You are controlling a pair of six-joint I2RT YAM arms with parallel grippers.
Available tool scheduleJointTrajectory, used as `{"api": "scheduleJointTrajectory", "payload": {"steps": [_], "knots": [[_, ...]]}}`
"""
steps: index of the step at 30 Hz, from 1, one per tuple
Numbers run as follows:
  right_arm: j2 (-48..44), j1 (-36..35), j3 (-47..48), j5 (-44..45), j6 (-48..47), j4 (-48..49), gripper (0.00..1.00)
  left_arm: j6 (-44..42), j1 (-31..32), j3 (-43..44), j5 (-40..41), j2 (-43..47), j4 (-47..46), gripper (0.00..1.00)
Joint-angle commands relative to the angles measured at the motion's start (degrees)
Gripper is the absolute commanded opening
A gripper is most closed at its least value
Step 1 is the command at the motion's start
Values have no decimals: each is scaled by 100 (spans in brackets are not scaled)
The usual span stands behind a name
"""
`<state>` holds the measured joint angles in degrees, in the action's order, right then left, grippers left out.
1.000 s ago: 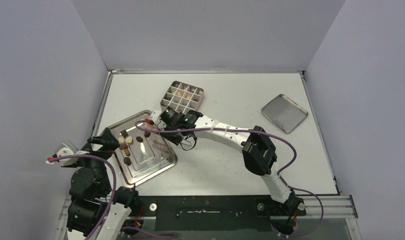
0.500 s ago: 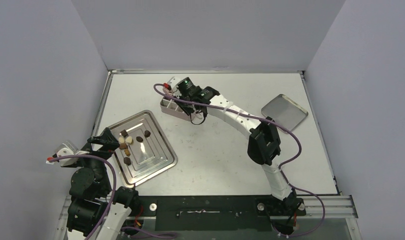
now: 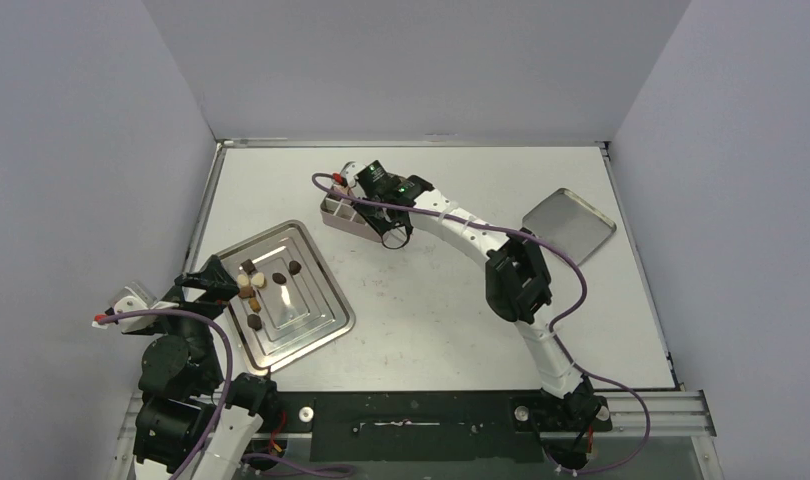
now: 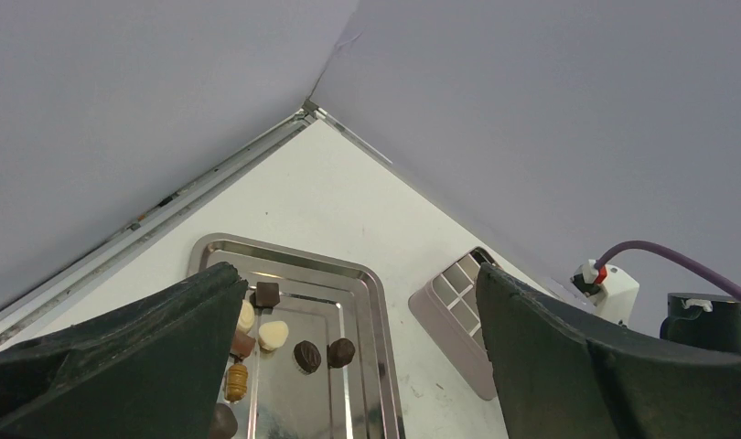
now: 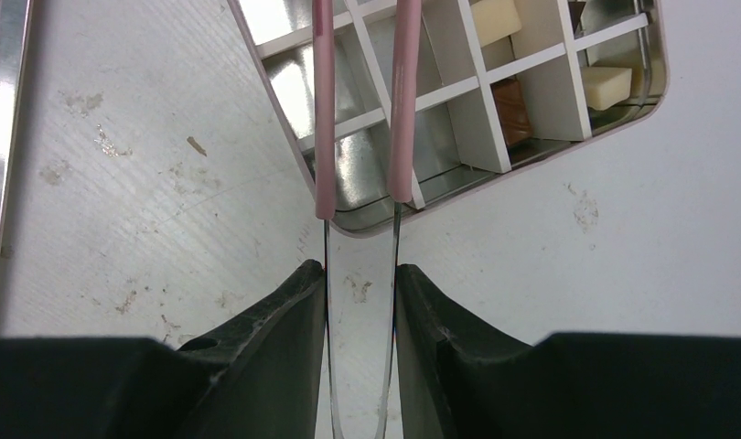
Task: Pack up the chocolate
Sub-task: Pick up the fake chocolate from the plate, then place the fake chocolate in the packing box.
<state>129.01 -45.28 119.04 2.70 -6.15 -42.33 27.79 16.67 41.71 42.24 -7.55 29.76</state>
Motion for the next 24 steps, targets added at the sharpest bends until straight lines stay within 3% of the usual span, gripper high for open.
{"api": "scheduleJointTrajectory", "payload": {"steps": [1, 10, 24], "knots": [[82, 80, 141, -9, 88, 135, 26, -95, -32, 34, 30, 44, -216, 97], [3, 89, 99, 48, 97, 172, 37, -99, -32, 38, 37, 37, -220, 97], [-483, -143, -96, 79, 24, 227, 37, -109, -41, 45, 62, -8, -212, 97]]}}
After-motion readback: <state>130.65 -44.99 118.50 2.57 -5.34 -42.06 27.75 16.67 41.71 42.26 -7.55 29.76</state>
